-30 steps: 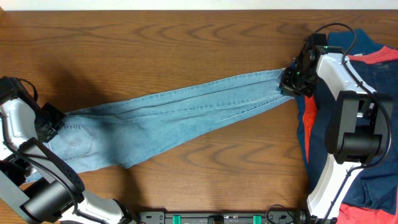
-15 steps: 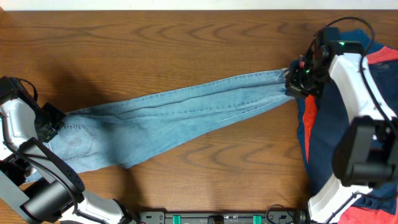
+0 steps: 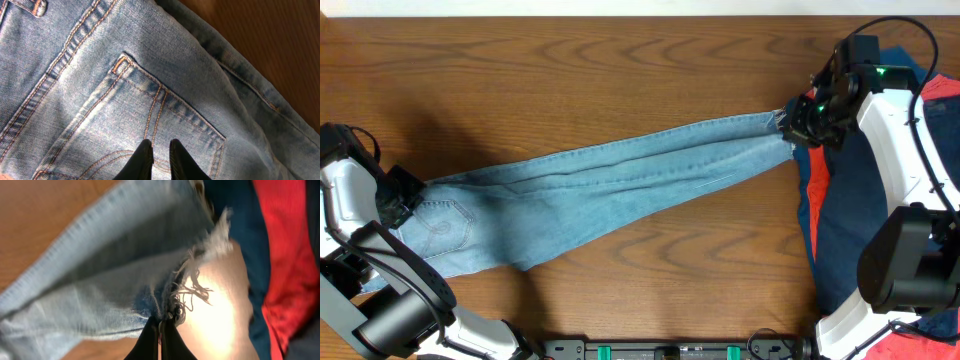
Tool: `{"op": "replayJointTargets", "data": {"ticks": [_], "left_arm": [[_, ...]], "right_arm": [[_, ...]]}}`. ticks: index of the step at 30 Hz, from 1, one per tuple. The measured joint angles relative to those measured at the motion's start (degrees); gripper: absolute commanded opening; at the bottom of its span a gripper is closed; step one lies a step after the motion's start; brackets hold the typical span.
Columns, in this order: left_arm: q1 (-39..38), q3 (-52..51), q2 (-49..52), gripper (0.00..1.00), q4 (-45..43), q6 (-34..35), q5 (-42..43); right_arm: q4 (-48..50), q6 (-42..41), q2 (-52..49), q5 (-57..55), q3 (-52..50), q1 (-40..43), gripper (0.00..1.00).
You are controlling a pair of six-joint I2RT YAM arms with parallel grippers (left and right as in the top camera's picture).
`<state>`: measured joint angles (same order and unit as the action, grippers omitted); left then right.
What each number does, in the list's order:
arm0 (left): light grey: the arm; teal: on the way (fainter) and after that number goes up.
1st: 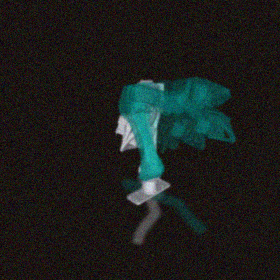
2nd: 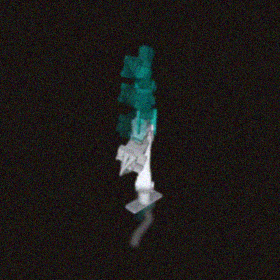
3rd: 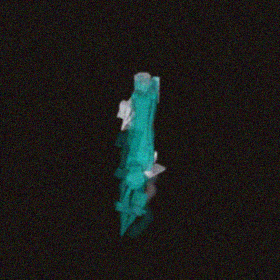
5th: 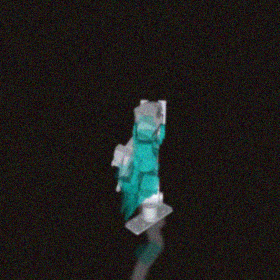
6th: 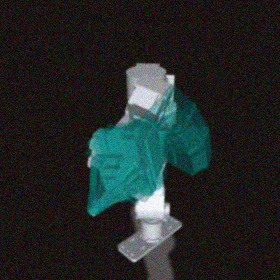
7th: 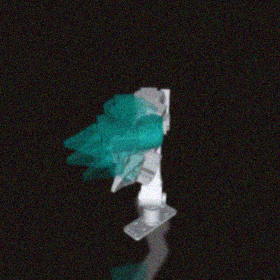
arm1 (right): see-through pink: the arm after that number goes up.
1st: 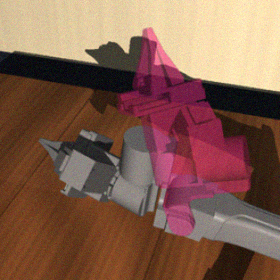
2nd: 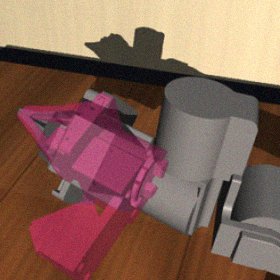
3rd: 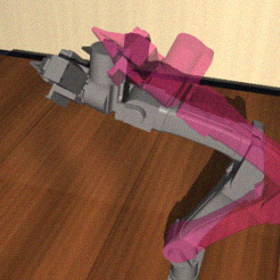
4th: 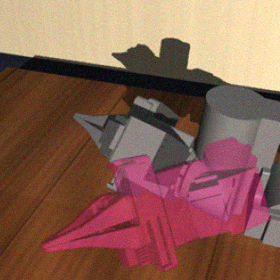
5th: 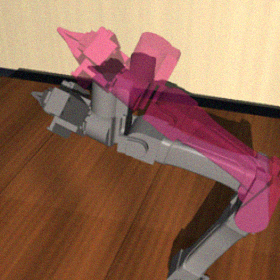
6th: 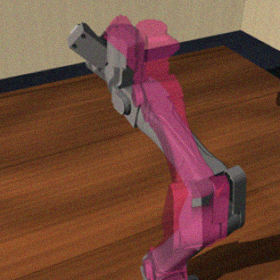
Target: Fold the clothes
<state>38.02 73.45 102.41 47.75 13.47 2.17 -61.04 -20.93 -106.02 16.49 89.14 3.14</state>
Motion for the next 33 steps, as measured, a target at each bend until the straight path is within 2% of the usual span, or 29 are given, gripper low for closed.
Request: {"op": "replayJointTargets", "data": {"ticks": [2,3,4,5,6,7,8,9,12,15,17,20,21,22,23,25,29,33], "left_arm": [[0.0,0.0,0.0,0.15,0.0,0.0,0.0],[0.0,0.0,0.0,0.15,0.0,0.0,0.0],[0.0,0.0,0.0,0.15,0.0,0.0,0.0],[0.0,0.0,0.0,0.15,0.0,0.0,0.0],[0.0,0.0,0.0,0.15,0.0,0.0,0.0],[0.0,0.0,0.0,0.15,0.0,0.0,0.0],[0.0,0.0,0.0,0.15,0.0,0.0,0.0],[0.0,0.0,0.0,0.15,0.0,0.0,0.0],[0.0,0.0,0.0,0.15,0.0,0.0,0.0],[0.0,0.0,0.0,0.15,0.0,0.0,0.0],[0.0,0.0,0.0,0.15,0.0,0.0,0.0],[0.0,0.0,0.0,0.15,0.0,0.0,0.0],[0.0,0.0,0.0,0.15,0.0,0.0,0.0],[0.0,0.0,0.0,0.15,0.0,0.0,0.0],[0.0,0.0,0.0,0.15,0.0,0.0,0.0],[0.0,0.0,0.0,0.15,0.0,0.0,0.0],[0.0,0.0,0.0,0.16,0.0,0.0,0.0],[0.0,0.0,0.0,0.16,-0.1,0.0,0.0]], "right_arm": [[3.1,-1.6,-0.2,0.0,0.0,0.0,0.02],[4.5,-2.7,-0.5,0.0,0.0,0.0,0.08],[6.3,-4.0,-1.0,0.0,0.0,0.0,0.22],[8.1,-5.1,-1.6,-0.1,0.0,0.0,0.45],[11.4,-6.6,-2.8,-0.2,0.0,0.0,0.64],[15.1,-7.5,-4.2,-0.5,0.1,-0.1,0.76],[18.6,-8.2,-5.9,-0.6,0.2,-0.1,0.82],[21.3,-8.8,-7.6,-0.7,0.2,-0.1,0.85],[23.6,-9.2,-11.4,-0.6,0.2,-0.3,0.82],[21.7,-7.2,-12.9,-0.7,0.1,-0.4,0.79],[18.9,-4.5,-12.8,-0.8,0.2,-0.3,0.72],[13.7,-0.1,-12.8,-1.3,0.2,-0.3,0.50],[12.2,1.2,-12.8,-1.5,0.2,-0.3,0.39],[10.7,2.5,-12.8,-1.6,0.2,-0.3,0.20],[9.5,3.5,-12.8,-1.6,0.2,-0.3,0.11],[6.4,4.9,-12.8,-1.7,0.1,-0.4,0.01],[5.0,6.1,-12.8,-2.0,-0.3,-1.0,0.01],[9.3,5.4,-12.8,-1.9,-4.0,-3.0,0.01]]}}
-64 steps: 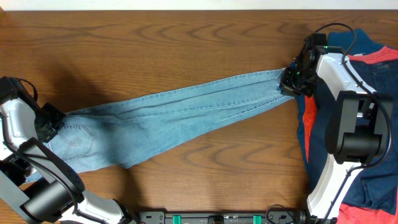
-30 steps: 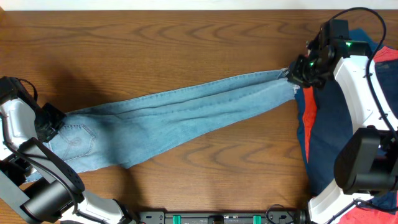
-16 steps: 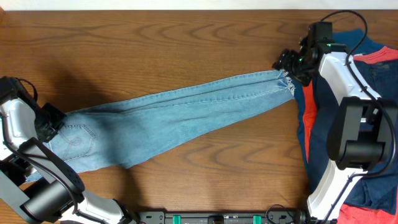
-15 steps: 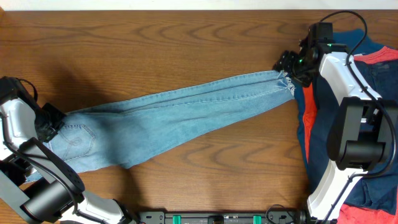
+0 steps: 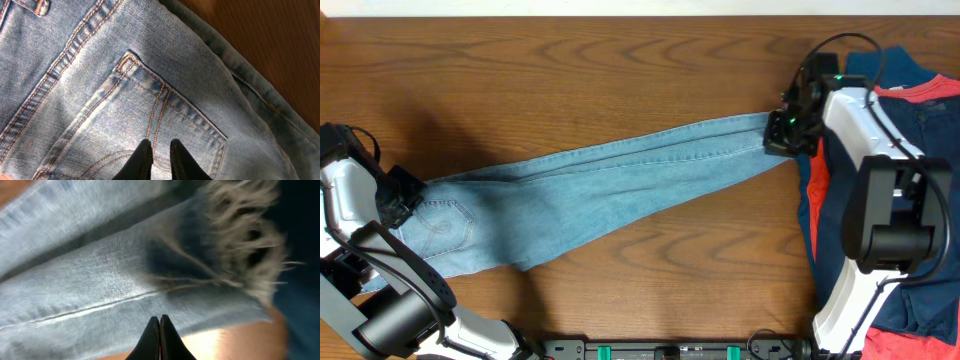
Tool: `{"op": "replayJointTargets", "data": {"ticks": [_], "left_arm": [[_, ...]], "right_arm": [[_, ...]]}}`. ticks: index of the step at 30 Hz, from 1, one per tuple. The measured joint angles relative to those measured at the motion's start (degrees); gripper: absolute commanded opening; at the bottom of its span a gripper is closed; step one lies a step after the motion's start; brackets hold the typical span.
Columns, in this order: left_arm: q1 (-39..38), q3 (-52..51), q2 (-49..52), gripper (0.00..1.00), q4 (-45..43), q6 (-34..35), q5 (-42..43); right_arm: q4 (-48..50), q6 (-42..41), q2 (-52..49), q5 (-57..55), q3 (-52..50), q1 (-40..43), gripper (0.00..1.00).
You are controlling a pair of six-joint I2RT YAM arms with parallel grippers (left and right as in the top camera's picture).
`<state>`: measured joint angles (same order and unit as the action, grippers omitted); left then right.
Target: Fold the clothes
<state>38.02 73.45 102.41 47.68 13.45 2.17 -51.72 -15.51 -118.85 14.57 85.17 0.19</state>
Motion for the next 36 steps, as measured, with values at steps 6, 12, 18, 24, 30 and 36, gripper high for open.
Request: {"op": "replayJointTargets", "data": {"ticks": [6,12,18,24,30,36], "left_arm": [[0.0,0.0,0.0,0.16,0.0,0.0,0.0],[0.0,0.0,0.0,0.16,0.0,0.0,0.0],[0.0,0.0,0.0,0.16,0.2,0.0,0.0],[0.0,0.0,0.0,0.16,0.3,0.0,0.0],[0.0,0.0,0.0,0.21,0.1,-0.1,0.5],[0.0,0.0,-0.7,0.23,-0.6,0.0,3.1]], "right_arm": [[10.3,-5.1,0.9,0.3,-6.6,-1.4,0.01],[41.1,-11.1,0.6,3.1,-12.5,-2.1,0.08],[47.4,-13.1,1.0,12.0,-11.0,-1.1,0.15],[29.5,-8.9,4.8,14.4,-10.6,1.2,0.25],[15.8,-1.5,12.7,11.7,-10.7,1.4,0.33],[8.9,1.8,25.0,10.8,-10.6,1.2,0.42]]}}
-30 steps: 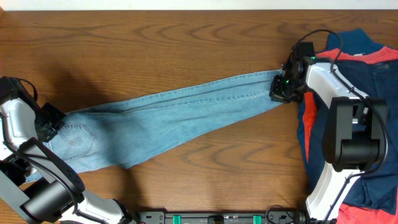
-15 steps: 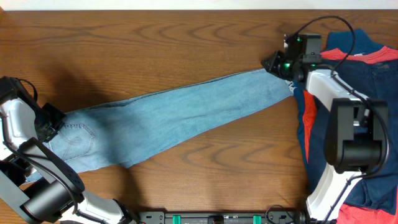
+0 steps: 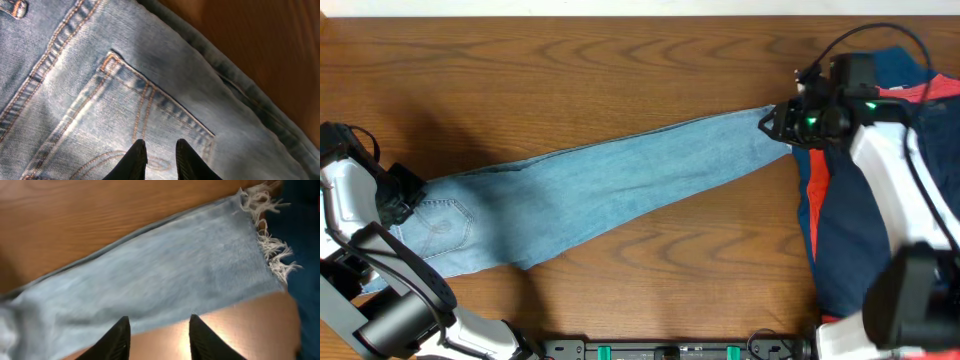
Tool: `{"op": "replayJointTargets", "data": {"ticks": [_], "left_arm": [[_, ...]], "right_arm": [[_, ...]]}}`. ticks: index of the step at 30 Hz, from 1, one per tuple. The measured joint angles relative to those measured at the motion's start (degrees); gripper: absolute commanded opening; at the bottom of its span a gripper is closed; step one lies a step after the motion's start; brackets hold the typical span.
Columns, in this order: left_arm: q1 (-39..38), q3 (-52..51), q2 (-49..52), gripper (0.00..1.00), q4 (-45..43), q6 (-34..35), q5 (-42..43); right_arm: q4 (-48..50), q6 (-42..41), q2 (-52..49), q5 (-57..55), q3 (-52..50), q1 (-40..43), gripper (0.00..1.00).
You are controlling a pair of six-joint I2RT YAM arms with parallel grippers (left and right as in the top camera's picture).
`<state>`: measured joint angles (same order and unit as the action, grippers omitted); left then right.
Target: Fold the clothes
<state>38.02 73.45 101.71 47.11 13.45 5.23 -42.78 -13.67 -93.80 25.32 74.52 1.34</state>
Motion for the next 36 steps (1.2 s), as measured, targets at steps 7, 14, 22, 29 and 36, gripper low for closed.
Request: {"op": "replayJointTargets", "data": {"ticks": [7,14,22,29,36], "left_arm": [[0.0,0.0,-5.7,0.26,0.9,0.0,1.1],[0.0,0.0,-13.1,0.34,2.7,0.0,3.3],[0.0,0.0,-18.1,0.37,4.0,0.0,5.4],[0.0,0.0,-18.2,0.39,5.2,-0.1,5.6],[0.0,0.0,-18.2,0.40,5.4,-0.1,5.6]], "right_arm": [[-6.9,2.0,10.1,-0.3,0.1,-0.1,0.57],[-9.9,2.4,11.2,-0.5,0.1,-0.1,0.64],[-12.0,2.4,9.5,-0.5,0.1,-0.1,0.64],[-12.5,2.8,9.4,-0.5,0.1,-0.1,0.66],[-13.5,3.3,7.7,-0.5,0.1,-0.1,0.66]]}}
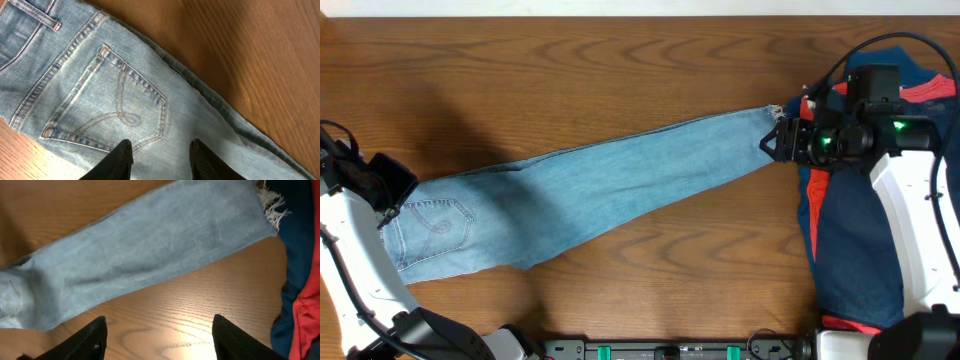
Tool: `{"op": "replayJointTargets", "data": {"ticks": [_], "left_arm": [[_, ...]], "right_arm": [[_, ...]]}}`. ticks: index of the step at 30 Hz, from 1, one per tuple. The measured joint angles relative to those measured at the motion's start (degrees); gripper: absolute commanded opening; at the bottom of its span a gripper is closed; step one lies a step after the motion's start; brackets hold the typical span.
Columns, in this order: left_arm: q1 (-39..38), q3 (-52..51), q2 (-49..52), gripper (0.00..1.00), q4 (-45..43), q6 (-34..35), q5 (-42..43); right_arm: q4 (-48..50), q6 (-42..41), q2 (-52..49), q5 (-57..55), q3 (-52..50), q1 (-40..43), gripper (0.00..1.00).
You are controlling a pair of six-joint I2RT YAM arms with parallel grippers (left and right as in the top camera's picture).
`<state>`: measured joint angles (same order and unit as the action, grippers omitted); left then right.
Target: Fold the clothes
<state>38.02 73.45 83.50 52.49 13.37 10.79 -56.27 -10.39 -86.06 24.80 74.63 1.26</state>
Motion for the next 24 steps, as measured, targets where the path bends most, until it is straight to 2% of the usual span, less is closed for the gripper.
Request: {"op": "replayJointTargets", "data": {"ticks": [15,24], "left_arm": [[0.0,0.0,0.0,0.41,0.0,-0.1,0.0],[0.0,0.0,0.0,0.46,0.0,-0.3,0.0]], "right_arm": [[0.1,0.4,-3.2,0.0,0.0,0.0,0.68],[5.2,2.0,-3.8,0.0,0.0,-0.5,0.69]]}}
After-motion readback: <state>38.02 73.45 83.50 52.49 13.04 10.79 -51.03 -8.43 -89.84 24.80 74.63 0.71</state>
